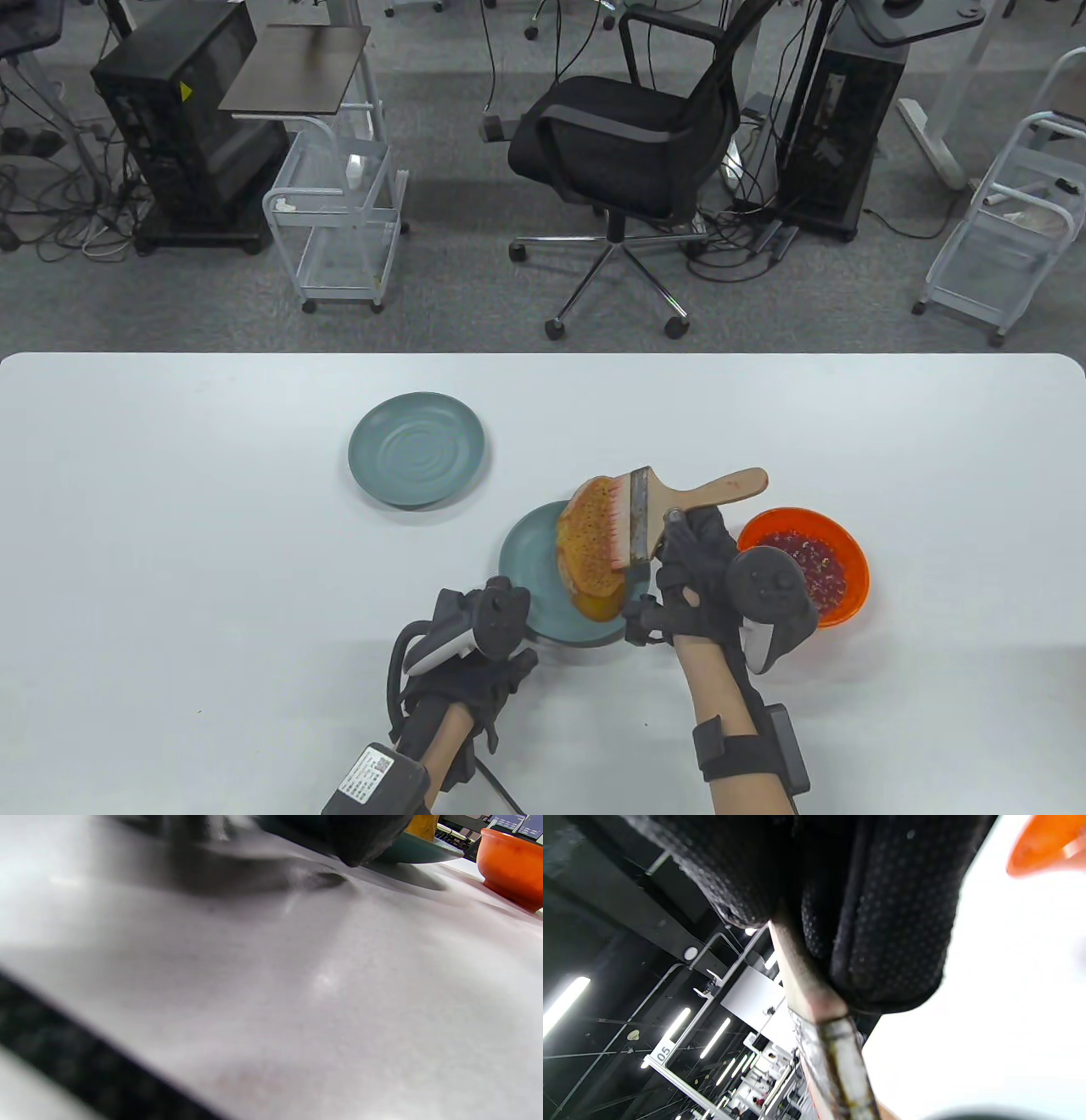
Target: Dip brush into ketchup and spread onto bread slice
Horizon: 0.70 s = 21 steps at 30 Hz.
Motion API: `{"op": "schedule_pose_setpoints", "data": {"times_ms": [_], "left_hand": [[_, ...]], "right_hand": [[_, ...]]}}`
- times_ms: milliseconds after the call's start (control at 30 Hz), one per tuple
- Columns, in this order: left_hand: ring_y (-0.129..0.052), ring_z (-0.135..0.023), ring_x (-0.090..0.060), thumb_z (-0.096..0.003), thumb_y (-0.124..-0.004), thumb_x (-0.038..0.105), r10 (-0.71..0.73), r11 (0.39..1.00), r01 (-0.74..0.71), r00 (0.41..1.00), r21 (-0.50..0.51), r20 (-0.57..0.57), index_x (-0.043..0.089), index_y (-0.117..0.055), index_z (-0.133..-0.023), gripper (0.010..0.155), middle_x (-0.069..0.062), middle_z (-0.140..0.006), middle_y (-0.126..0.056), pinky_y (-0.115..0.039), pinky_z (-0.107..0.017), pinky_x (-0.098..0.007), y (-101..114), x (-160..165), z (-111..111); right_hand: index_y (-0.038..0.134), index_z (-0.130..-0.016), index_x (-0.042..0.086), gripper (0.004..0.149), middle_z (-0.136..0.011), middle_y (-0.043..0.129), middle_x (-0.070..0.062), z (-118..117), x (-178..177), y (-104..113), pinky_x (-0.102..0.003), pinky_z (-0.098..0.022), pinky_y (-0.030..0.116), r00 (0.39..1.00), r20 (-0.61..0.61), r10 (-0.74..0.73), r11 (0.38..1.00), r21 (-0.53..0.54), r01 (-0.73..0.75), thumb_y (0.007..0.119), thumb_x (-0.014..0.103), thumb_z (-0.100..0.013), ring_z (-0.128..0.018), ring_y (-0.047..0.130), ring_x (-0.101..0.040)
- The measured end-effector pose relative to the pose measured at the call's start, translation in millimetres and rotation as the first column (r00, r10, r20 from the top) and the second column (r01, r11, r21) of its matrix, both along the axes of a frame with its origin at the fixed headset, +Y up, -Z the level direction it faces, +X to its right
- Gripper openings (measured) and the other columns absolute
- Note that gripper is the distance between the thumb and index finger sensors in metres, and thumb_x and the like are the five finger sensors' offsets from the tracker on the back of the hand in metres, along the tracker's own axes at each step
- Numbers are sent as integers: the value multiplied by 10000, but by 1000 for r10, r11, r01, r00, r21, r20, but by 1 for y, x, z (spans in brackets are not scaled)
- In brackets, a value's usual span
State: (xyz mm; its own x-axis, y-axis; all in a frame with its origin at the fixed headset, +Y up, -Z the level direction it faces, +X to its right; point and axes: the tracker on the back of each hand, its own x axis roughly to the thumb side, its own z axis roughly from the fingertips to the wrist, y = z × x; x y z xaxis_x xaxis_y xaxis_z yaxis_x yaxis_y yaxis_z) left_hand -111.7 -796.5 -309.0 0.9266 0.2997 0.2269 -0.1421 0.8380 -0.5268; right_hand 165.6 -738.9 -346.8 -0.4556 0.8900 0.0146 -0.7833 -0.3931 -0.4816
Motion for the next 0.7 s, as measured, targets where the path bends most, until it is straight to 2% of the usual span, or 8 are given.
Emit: {"op": "schedule_pose_setpoints", "data": {"times_ms": [67,167,333,400,500,567,700], "left_hand": [[-196,-1089,-454,-673,-620,404,6,1000,-6,1000,0,0,232,-143,-1147,694,-72,-1154,-10,-305,-712,-629,0,-1,0],[-192,-1089,-452,-673,-621,404,17,1000,-17,1000,-4,-1,235,-146,-1148,692,-70,-1155,-12,-302,-713,-627,0,-2,0],[-196,-1089,-452,-673,-620,405,9,1000,-9,1000,-3,2,235,-144,-1147,693,-70,-1154,-11,-305,-714,-627,0,-2,0],[-194,-1088,-454,-674,-620,404,5,1000,-5,1000,-2,3,232,-141,-1147,694,-72,-1154,-9,-306,-712,-628,0,-2,0],[-194,-1089,-454,-674,-620,404,3,1000,-3,1000,-2,3,231,-140,-1146,695,-73,-1153,-7,-305,-712,-628,0,-1,0],[-194,-1089,-452,-673,-621,403,5,1000,-5,1000,0,3,233,-138,-1145,696,-71,-1153,-8,-303,-713,-627,0,-2,0],[-190,-1089,-449,-673,-619,405,20,1000,-20,1000,-5,6,235,-141,-1146,694,-69,-1154,-10,-299,-714,-624,0,-4,0]], "right_hand": [[786,-869,-29,466,-695,902,-296,-2,-7,-3,-334,-269,1033,1000,-21,-19,999,-37,18,867,224,-485,-464,1112,-354],[795,-860,-35,465,-682,911,-297,-4,-9,-2,-334,-259,1036,998,-6,64,997,-35,-64,873,222,-480,-458,1117,-350],[792,-858,-32,466,-682,912,-289,2,8,14,-324,-259,1041,970,107,219,971,73,-228,873,231,-481,-460,1120,-340],[789,-862,-21,466,-690,910,-280,2,6,13,-317,-265,1042,983,72,168,981,84,-173,870,239,-485,-467,1120,-331],[784,-868,-28,466,-697,902,-294,-1,-13,2,-335,-272,1036,999,-39,-4,999,37,5,872,226,-487,-475,1113,-351],[787,-868,-27,465,-701,901,-295,-2,-23,-1,-340,-272,1035,998,-65,0,1000,9,0,873,224,-486,-476,1112,-355],[792,-863,-29,465,-694,906,-298,-2,-21,4,-343,-266,1036,988,-19,155,987,45,-154,876,223,-482,-468,1114,-358]]}}
